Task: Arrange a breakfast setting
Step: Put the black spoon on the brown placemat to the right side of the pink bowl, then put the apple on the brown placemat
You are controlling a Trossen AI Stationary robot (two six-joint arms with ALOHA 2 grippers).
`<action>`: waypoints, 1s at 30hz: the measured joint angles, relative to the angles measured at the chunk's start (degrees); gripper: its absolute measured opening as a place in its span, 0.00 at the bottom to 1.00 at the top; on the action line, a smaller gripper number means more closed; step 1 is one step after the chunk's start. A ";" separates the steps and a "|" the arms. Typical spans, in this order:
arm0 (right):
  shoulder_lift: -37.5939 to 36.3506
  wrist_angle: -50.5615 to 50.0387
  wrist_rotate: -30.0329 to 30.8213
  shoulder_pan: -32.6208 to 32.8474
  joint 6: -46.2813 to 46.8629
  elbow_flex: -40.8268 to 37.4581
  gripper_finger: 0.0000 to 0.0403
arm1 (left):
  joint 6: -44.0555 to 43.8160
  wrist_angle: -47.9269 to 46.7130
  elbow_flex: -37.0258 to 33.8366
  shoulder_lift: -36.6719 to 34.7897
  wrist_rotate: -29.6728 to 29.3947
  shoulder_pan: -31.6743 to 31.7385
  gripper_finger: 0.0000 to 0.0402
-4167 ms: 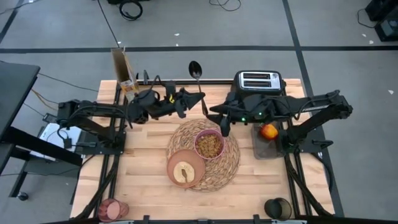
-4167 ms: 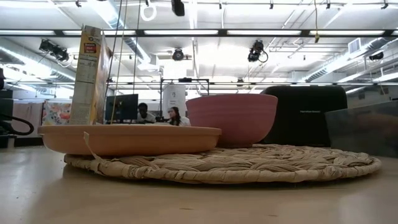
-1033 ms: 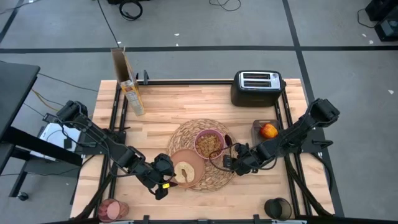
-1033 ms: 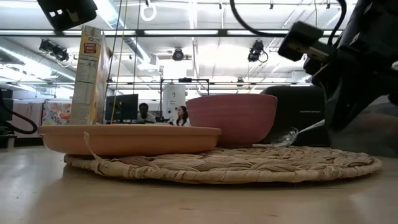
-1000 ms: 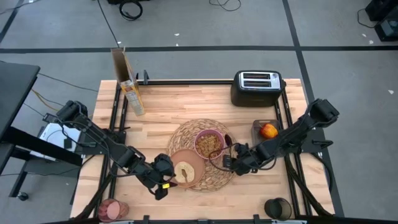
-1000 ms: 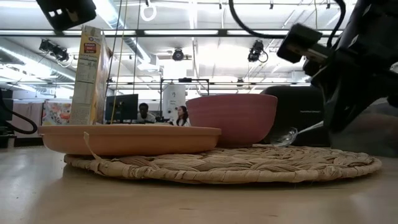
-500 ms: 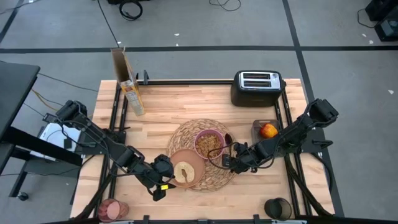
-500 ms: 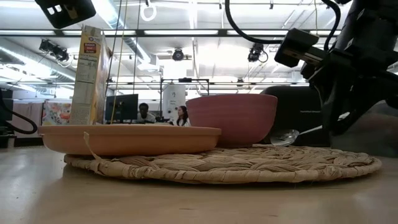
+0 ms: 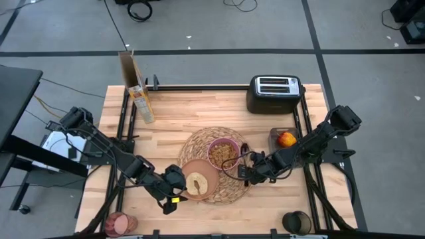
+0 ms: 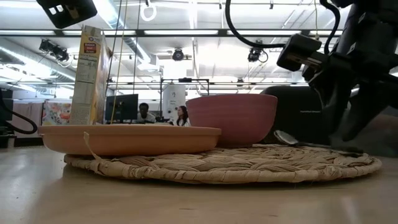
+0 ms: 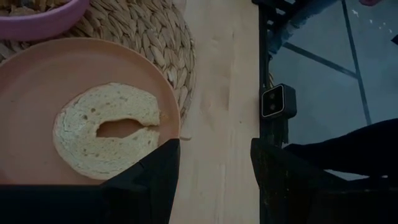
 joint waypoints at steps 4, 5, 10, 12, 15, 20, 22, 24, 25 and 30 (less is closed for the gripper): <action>-1.24 -0.07 -1.29 0.00 -0.84 0.06 0.22 | 0.72 0.09 0.00 -1.69 0.15 0.13 0.51; -1.94 -1.34 -1.43 0.02 -1.52 0.61 0.22 | 1.12 -0.08 0.00 -2.36 0.15 0.13 0.51; -7.41 -15.48 -1.42 -1.28 -10.34 8.00 0.22 | 3.32 0.13 0.00 -6.86 -1.74 0.17 0.51; -9.60 -23.53 -1.33 -2.53 -15.86 12.71 0.22 | 4.62 0.33 0.00 -8.52 -2.61 0.27 0.51; -12.48 -37.54 -1.20 -5.26 -25.58 19.85 0.22 | 6.13 1.30 0.00 -10.30 -4.25 1.06 0.51; -17.69 -60.59 -1.82 -12.98 -42.20 24.63 0.27 | 7.05 5.50 0.00 -11.24 -5.40 4.19 0.51; -19.85 -66.83 -1.89 -16.41 -48.91 23.82 0.32 | 8.42 7.88 0.00 -11.14 -5.42 4.87 0.51; -21.84 -69.89 -1.26 -19.69 -55.39 22.07 0.39 | 9.76 10.85 0.02 -11.07 -5.40 5.59 0.51; -22.78 -70.20 -0.91 -21.33 -58.53 20.70 0.42 | 10.26 11.77 0.02 -11.02 -5.39 5.99 0.51; -26.18 -65.17 0.10 -30.10 -71.80 11.94 0.65 | 10.35 16.44 0.02 -10.97 -5.40 7.73 0.55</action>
